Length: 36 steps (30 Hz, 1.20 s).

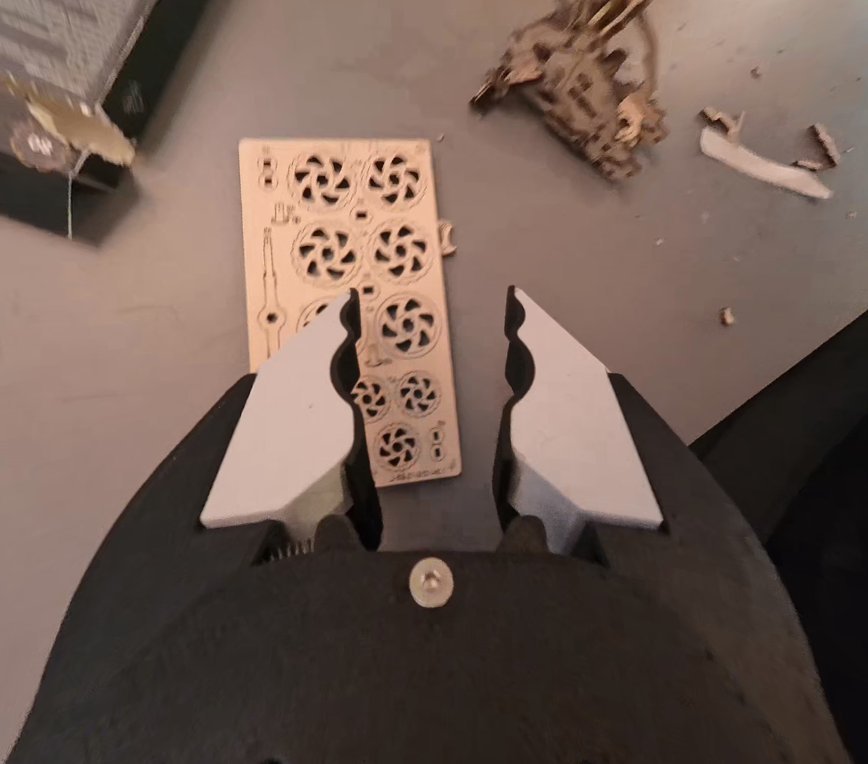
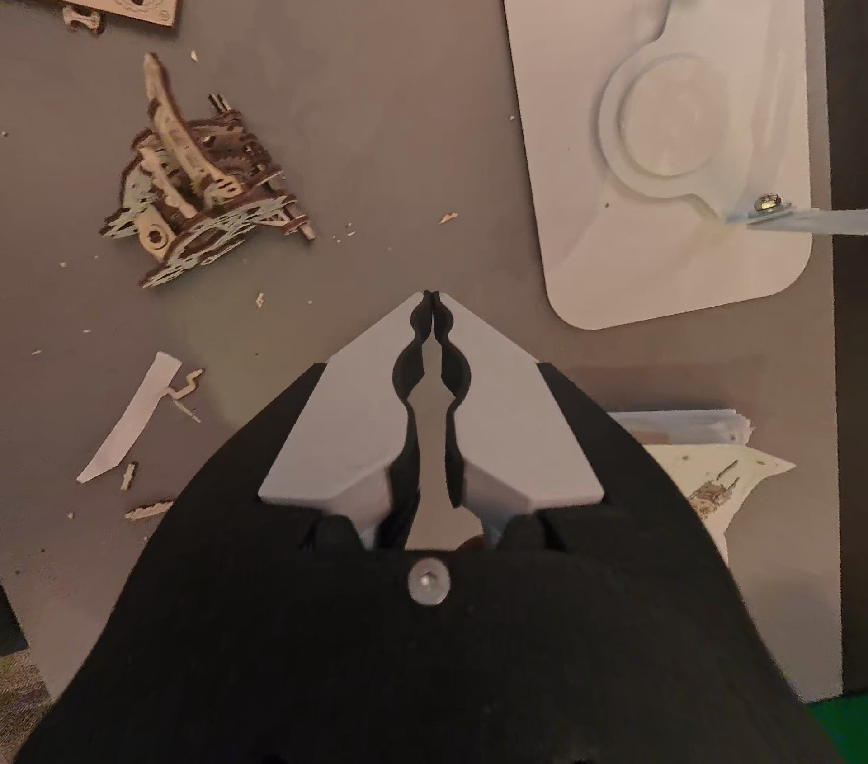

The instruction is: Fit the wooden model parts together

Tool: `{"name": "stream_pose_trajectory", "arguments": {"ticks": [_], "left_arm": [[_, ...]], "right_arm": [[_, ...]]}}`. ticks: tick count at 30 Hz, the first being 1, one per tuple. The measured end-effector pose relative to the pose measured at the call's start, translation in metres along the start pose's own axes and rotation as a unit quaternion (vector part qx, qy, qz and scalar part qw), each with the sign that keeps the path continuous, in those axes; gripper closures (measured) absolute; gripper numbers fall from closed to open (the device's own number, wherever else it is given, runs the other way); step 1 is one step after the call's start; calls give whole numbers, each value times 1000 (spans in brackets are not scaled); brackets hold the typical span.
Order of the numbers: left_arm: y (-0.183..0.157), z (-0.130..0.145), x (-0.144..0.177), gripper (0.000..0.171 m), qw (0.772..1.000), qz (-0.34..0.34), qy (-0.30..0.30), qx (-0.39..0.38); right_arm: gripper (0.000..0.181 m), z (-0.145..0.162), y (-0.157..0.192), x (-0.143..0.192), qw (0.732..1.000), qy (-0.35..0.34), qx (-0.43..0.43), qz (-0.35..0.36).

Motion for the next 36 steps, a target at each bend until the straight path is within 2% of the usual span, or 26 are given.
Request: {"name": "stream_pose_trajectory", "arguments": {"ticks": [2, 3, 4, 5, 8, 10, 13, 17, 20, 22, 25, 30, 33, 36], "left_arm": [[12, 7, -8, 113, 999, -9, 30, 7], [16, 10, -9, 120, 999, -12, 30, 11], [21, 12, -7, 117, 999, -15, 29, 25], [24, 13, -5, 122, 999, -11, 25, 37], [34, 20, 1, 133, 997, -56, 34, 46], [36, 21, 2, 131, 995, -74, 36, 48], [38, 20, 3, 114, 996, -55, 29, 62], [41, 20, 4, 68, 996, -58, 52, 47], [47, 23, -1, 31, 990, -91, 107, 17], [53, 23, -2, 19, 985, -110, 135, 4], [57, 20, 7, 24, 989, -90, 114, 4], [86, 30, 22, 24, 986, -93, 139, 1], [99, 39, 19, 25, 985, -73, 159, 3], [104, 41, 16, 30, 985, -101, 141, -18]], "right_arm": [[181, 3, 10, 10, 1000, -18, 3, -4], [181, 3, 17, 15, 1000, -26, 6, -4], [181, 3, 25, 19, 999, -36, 10, -7], [181, 1, 35, 24, 999, -50, 15, -11], [177, -15, 77, 32, 994, -91, 42, -34], [174, -32, 110, 27, 990, -107, 72, -55], [163, -62, 155, 9, 984, -130, 85, -90], [152, -95, 191, -41, 986, -135, 36, -94], [150, -109, 202, -74, 985, -145, -6, -98], [144, -115, 204, -90, 984, -151, -33, -91], [138, -124, 205, -102, 982, -163, -49, -80], [129, -148, 208, -116, 983, -169, -41, -61], [129, -159, 209, -125, 984, -168, -34, -52], [132, -168, 209, -128, 984, -169, -24, -40]]}}
Point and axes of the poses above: each gripper's, where its closed fingertips meet, x back along the fingers, z out of its underside, y = z × x across the jaws, the point moved 9 cm from there along x, back along the fingers, and after that the axes turned 9 degrees about y, right-handed, at the moved point
